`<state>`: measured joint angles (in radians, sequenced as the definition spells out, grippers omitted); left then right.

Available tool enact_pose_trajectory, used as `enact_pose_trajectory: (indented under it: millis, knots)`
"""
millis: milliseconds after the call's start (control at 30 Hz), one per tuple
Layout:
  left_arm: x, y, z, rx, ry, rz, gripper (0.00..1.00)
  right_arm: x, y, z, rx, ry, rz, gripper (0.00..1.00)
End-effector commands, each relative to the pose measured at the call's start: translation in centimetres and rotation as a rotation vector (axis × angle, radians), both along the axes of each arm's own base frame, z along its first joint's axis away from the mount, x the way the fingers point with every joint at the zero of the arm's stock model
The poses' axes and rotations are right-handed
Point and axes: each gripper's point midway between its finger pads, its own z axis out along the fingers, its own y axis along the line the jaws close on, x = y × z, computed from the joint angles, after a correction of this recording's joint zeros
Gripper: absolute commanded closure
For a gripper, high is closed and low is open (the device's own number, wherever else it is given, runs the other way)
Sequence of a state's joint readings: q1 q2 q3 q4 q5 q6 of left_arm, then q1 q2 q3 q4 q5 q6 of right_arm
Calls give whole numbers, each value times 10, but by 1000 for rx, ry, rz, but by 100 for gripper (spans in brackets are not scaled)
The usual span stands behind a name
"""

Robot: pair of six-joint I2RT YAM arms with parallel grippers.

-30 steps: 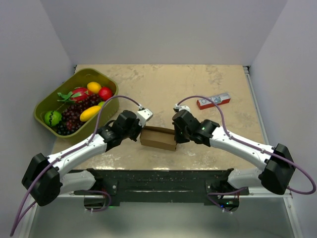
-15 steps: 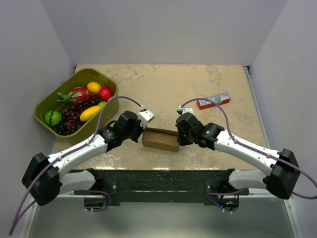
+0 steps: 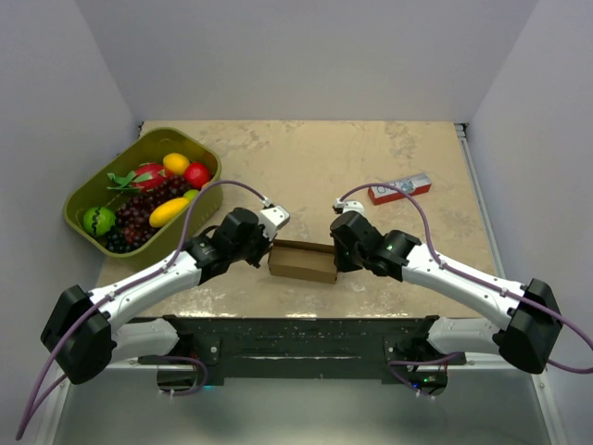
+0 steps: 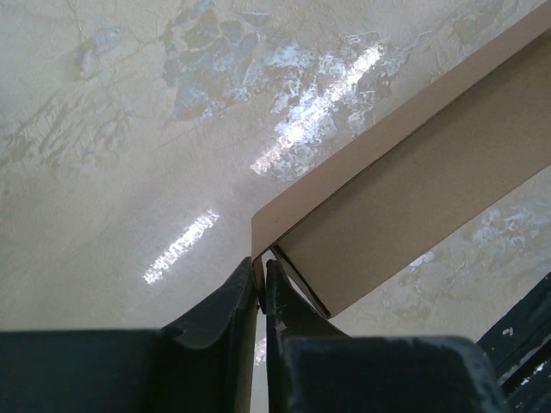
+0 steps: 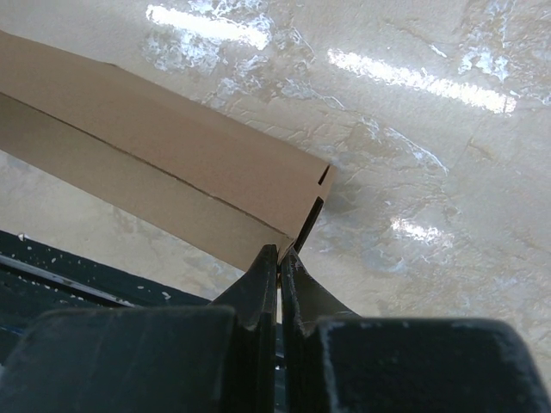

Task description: Fold the paper box

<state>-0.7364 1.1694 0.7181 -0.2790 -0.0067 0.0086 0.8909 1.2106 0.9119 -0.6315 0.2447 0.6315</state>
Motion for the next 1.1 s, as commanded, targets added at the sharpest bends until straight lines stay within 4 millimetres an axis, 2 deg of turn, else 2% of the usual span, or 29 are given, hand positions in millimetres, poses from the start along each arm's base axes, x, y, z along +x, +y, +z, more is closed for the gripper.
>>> enact_pose_trajectory:
  millis: [0, 300, 367, 600, 833, 967, 1067]
  knots:
    - [0, -17, 30, -112, 0, 15, 86, 4, 6, 2, 14, -25, 3, 100]
    - [-4, -23, 61, -272, 28, 118, 85, 4, 8, -3, 8, -17, 16, 100]
    - [-5, -26, 63, -295, 42, 122, 86, 3, 8, -4, 8, -15, 15, 100]
    - [-12, -36, 52, -338, 113, 112, 87, 1, 7, -8, 9, -5, 17, 100]
    - [-18, -36, 34, -346, 155, 125, 89, 1, 8, -10, 7, -2, 20, 100]
    - [-16, -37, 42, -367, 142, 129, 89, 0, 10, -13, 4, 9, 26, 100]
    - [-15, -32, 39, -341, 130, 143, 85, 1, 9, -12, -2, 0, 19, 100]
